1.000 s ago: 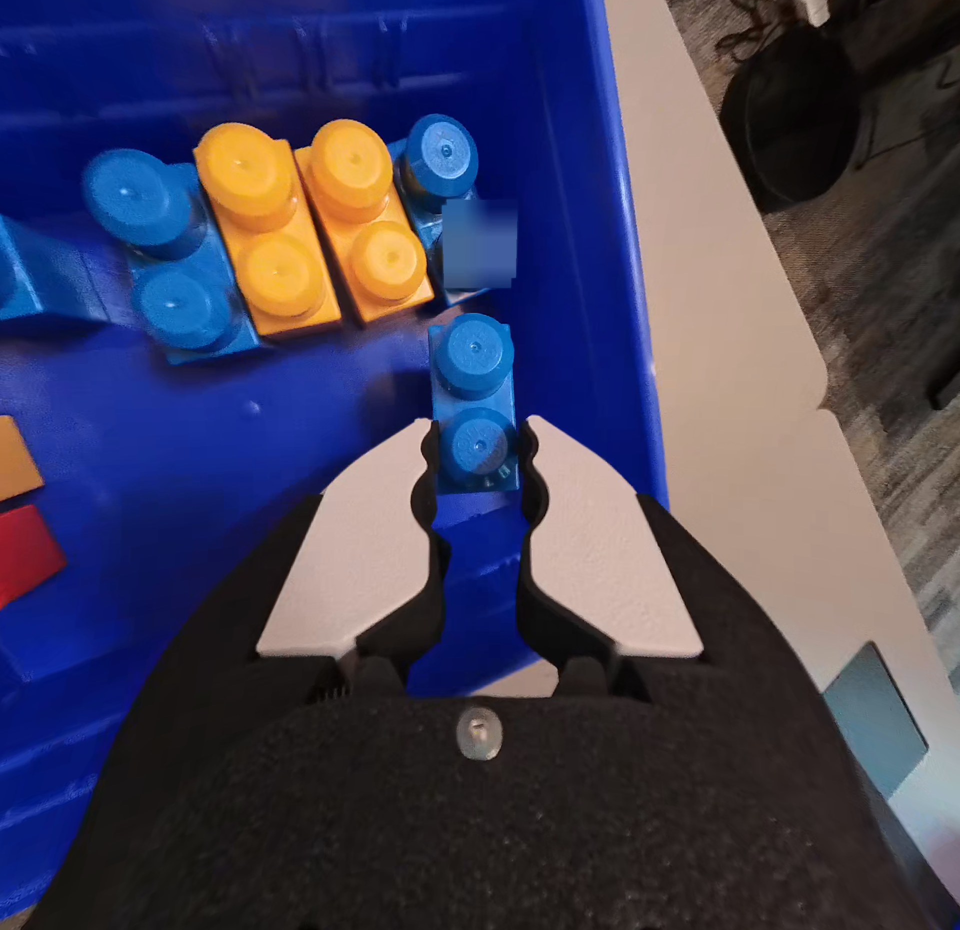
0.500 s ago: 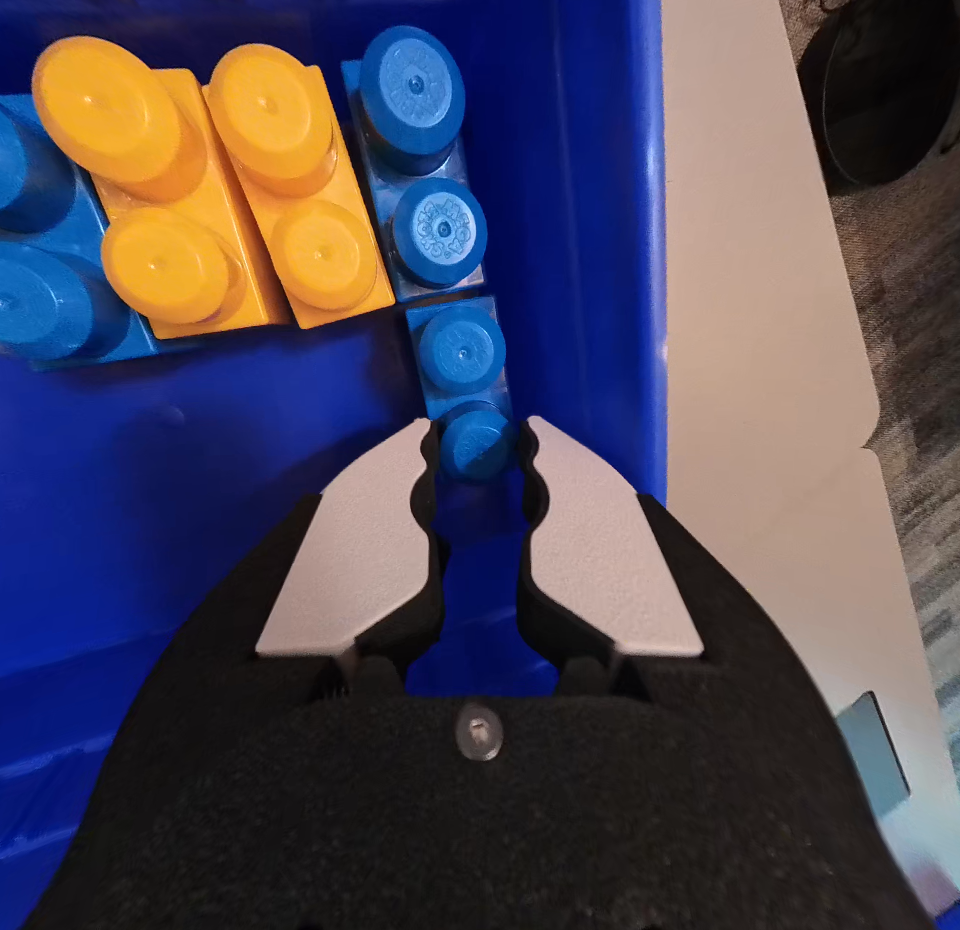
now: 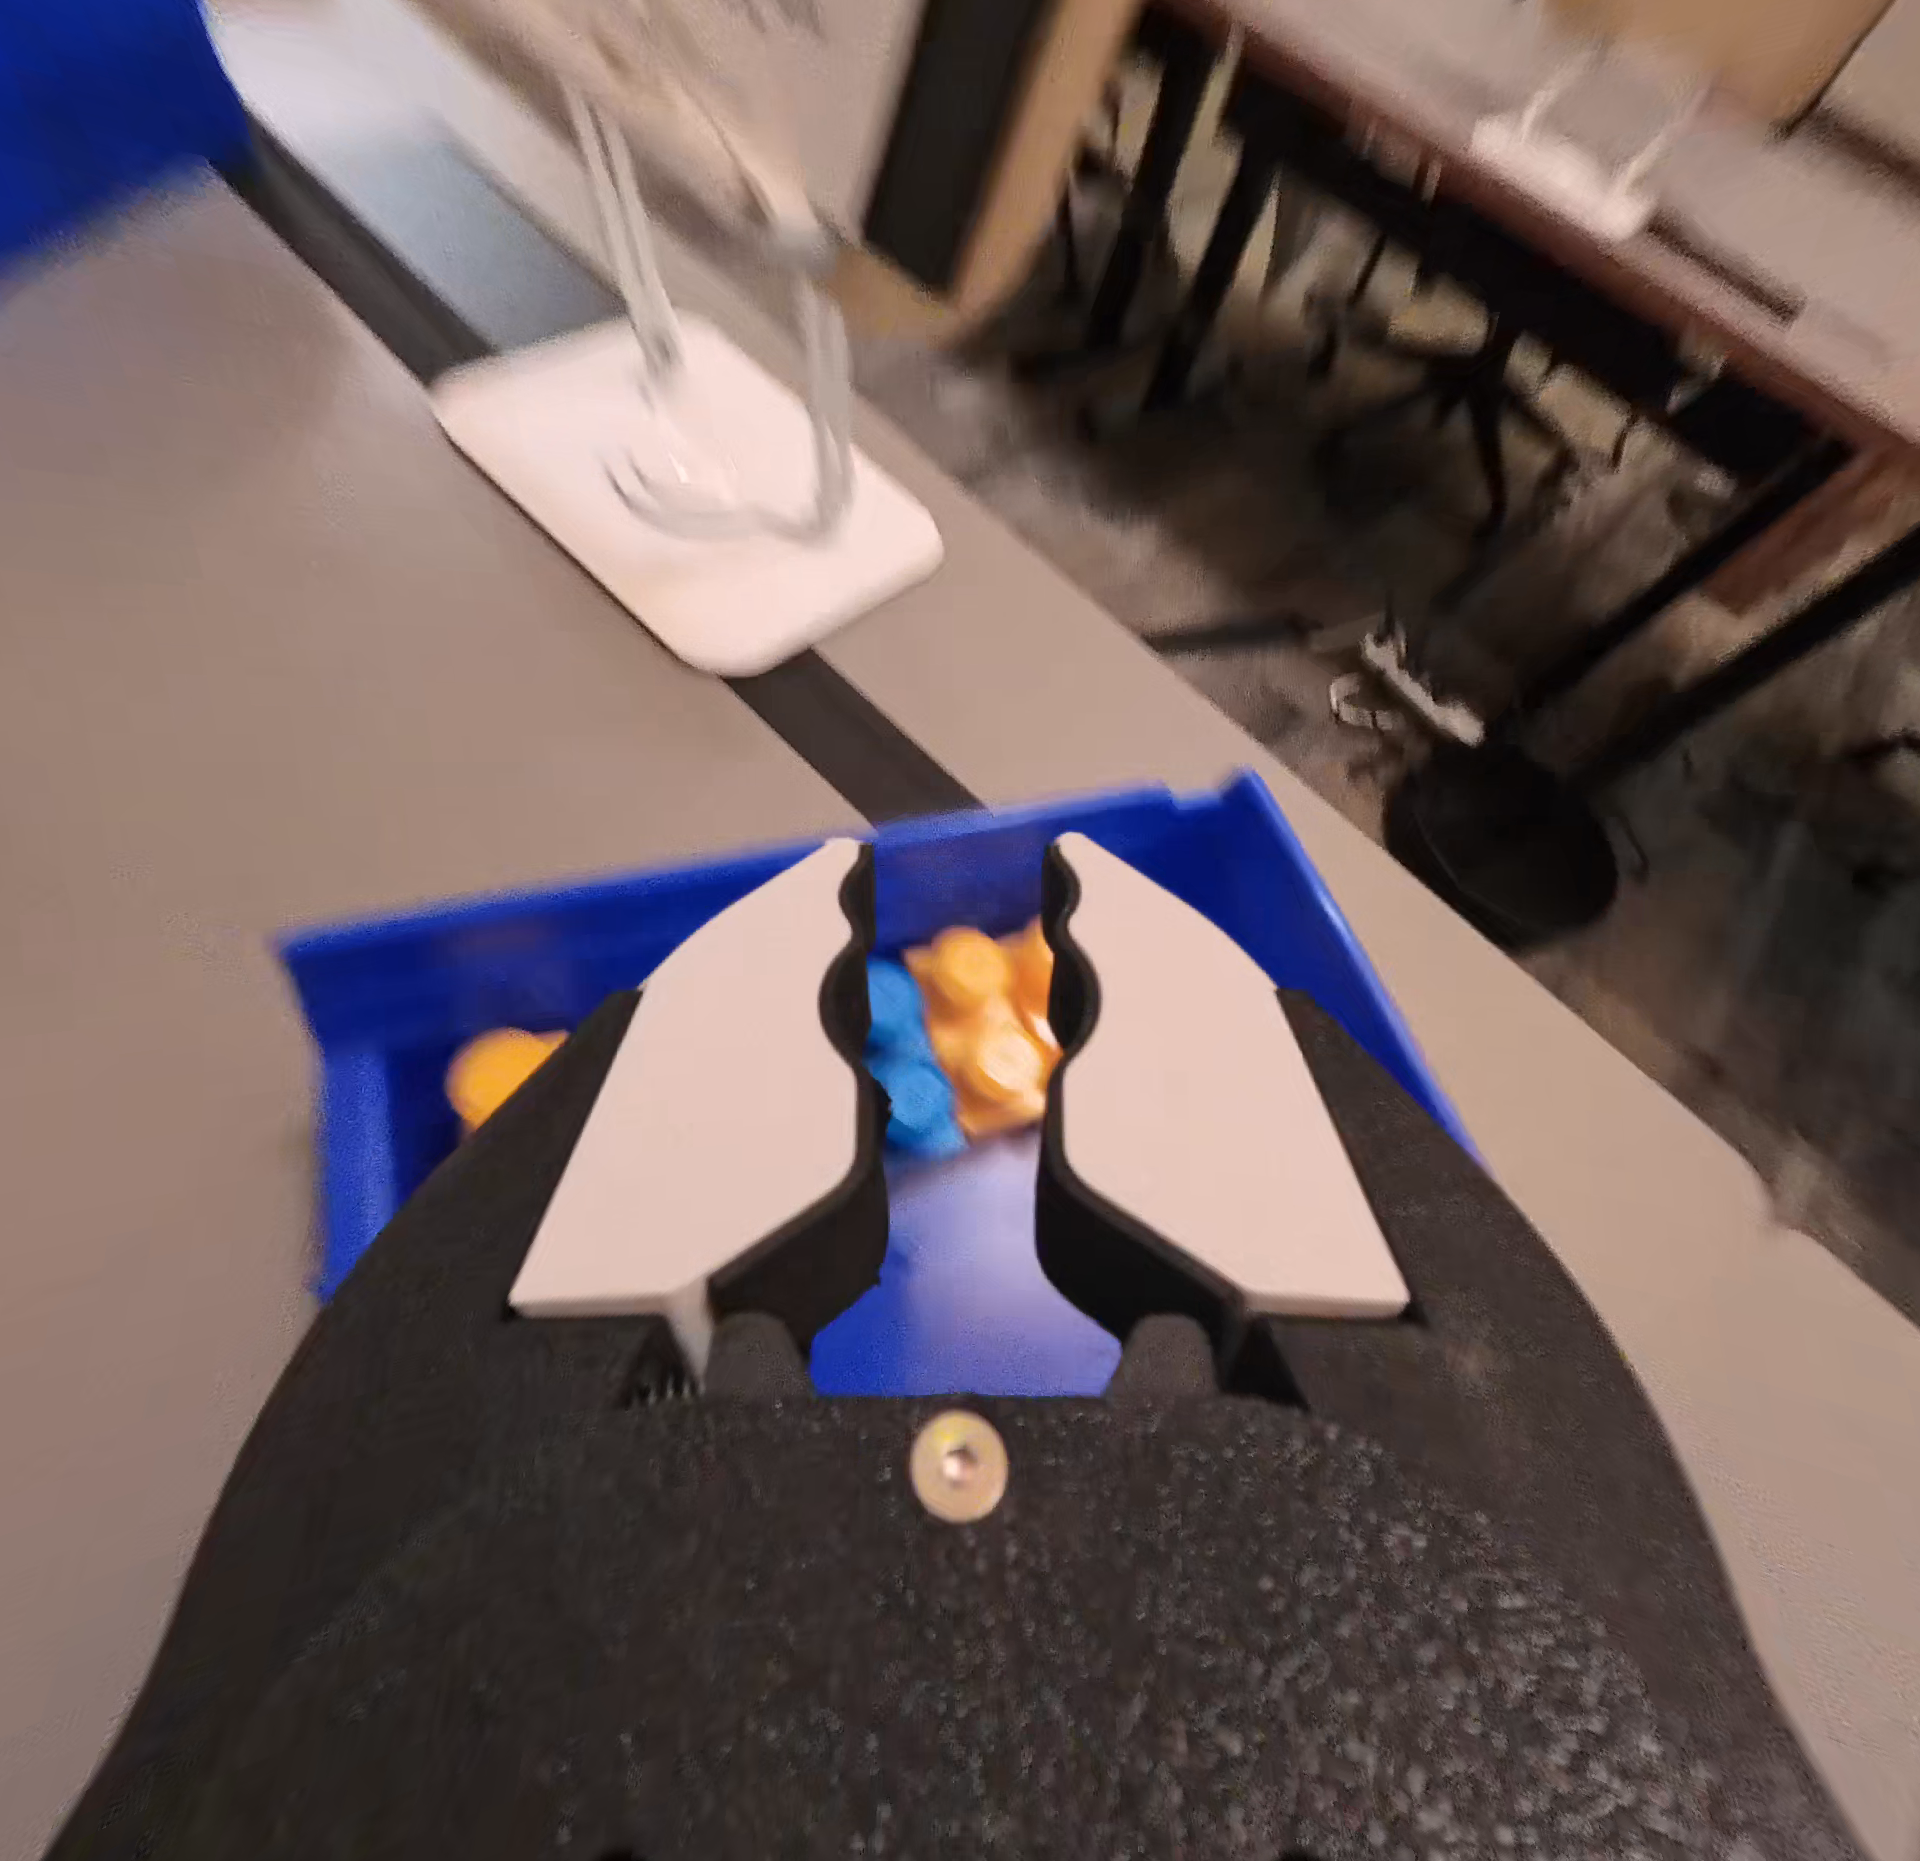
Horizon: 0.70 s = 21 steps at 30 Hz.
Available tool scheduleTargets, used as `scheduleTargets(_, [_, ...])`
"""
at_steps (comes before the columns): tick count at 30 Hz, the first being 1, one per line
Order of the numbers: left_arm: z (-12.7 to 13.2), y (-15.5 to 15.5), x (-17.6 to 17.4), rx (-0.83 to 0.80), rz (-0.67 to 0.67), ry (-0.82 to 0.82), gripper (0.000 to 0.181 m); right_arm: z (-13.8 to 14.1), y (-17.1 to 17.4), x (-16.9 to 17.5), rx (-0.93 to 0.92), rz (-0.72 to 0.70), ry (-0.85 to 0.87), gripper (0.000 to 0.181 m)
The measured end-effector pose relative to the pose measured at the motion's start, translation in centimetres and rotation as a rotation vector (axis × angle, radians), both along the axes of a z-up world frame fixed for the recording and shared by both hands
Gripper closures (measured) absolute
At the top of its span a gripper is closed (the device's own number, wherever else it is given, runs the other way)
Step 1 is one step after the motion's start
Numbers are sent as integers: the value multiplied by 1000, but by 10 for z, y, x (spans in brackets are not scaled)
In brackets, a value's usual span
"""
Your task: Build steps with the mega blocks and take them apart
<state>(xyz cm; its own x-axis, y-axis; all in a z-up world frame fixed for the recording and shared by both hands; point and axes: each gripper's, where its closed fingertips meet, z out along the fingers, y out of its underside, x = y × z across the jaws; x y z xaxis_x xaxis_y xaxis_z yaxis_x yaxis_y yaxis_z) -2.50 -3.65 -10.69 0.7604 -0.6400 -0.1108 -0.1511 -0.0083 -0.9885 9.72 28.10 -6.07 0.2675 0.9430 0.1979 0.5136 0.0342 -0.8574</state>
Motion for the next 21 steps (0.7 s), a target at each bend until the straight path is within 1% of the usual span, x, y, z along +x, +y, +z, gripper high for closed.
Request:
scheduleTargets(1, [4,0,-3,16,16,-7,181,6,-18,-9,-2,6,79,153])
scheduleTargets(3, [13,0,-12,51,50,-27,181,14,-53,-25,-9,5,214,162])
scheduleTargets(7, [26,2,-38,118,156,-6,181,12,-111,-49,-54,12,378,181])
scheduleTargets(9, [30,3,-56,140,231,11,181,4,-131,-55,-74,0,423,181])
scheduleTargets(12, [40,0,-85,159,342,0,181,-10,-149,-57,-102,-52,494,181])
scheduleTargets(15, [55,-11,-123,184,493,-14,181,-29,-151,-53,-95,-130,527,181])
scheduleTargets(18, [66,-31,-171,183,679,-52,181,-45,-149,-52,-93,-174,532,181])
scheduleTargets(21, [67,-53,-227,148,869,-74,180,-56,-151,-54,-52,-182,506,181])
